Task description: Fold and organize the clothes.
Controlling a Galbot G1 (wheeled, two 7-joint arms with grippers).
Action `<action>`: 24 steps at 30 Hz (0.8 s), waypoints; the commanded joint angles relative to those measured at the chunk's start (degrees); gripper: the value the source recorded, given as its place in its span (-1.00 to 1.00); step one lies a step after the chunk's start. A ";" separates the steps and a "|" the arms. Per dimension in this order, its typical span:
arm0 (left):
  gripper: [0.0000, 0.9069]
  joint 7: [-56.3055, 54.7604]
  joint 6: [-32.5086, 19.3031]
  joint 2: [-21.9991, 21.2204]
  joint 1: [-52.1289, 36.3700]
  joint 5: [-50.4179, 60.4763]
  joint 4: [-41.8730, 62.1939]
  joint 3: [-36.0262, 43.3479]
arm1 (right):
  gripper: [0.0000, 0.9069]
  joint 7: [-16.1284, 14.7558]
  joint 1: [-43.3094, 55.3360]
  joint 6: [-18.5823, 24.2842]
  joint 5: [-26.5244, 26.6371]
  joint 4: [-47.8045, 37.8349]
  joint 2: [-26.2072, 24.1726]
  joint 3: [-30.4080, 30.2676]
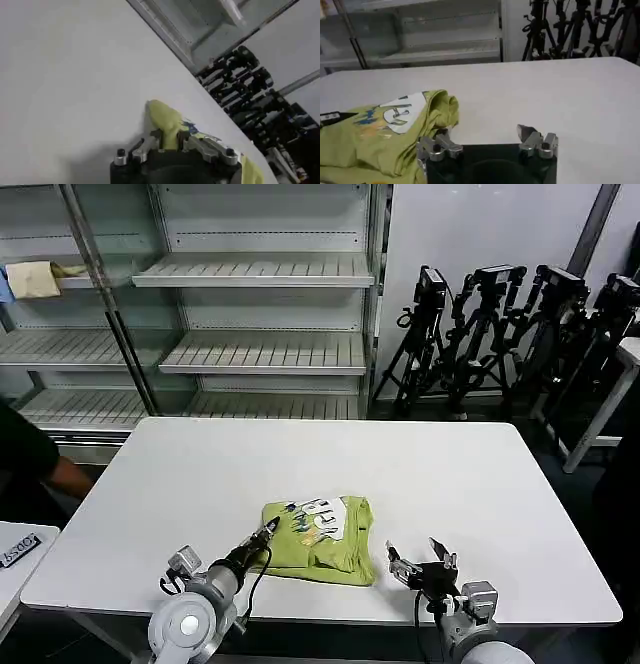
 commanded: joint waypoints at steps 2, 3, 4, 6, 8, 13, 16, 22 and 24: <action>-0.96 0.39 -1.20 -1.66 0.09 -4.08 -0.20 -1.65 | 1.00 0.08 -0.04 -0.05 0.06 0.10 0.09 0.09; -0.96 0.49 -1.35 -1.92 0.20 -4.44 -0.33 -1.87 | 1.00 0.08 -0.04 -0.05 0.06 0.10 0.08 0.09; -0.96 0.54 -1.39 -2.14 0.29 -4.77 -0.46 -1.99 | 1.00 0.09 -0.05 -0.04 0.07 0.11 0.14 0.13; -0.96 0.62 -1.49 -2.62 0.59 -5.33 -0.73 -2.33 | 1.00 0.13 -0.05 -0.06 0.07 0.16 0.17 0.14; -0.96 0.68 -1.66 -3.12 0.84 -5.87 -0.95 -2.56 | 1.00 0.20 -0.05 -0.06 0.08 0.22 0.21 0.18; -0.96 0.59 -1.85 -3.56 1.24 -7.66 -1.43 -4.66 | 1.00 0.26 -0.09 -0.09 0.14 0.42 0.26 0.43; -0.96 0.46 -1.59 -2.16 1.66 -8.42 -2.10 -7.05 | 1.00 0.21 -0.11 -0.07 0.16 0.46 0.27 0.46; -0.96 0.19 1.39 7.63 2.32 -6.82 -3.66 -17.22 | 1.00 -0.08 0.85 0.07 0.68 0.19 0.22 0.32; -0.96 0.44 3.11 13.14 1.99 -5.09 -3.98 -21.84 | 1.00 -0.30 1.67 0.19 1.12 -0.22 0.25 0.09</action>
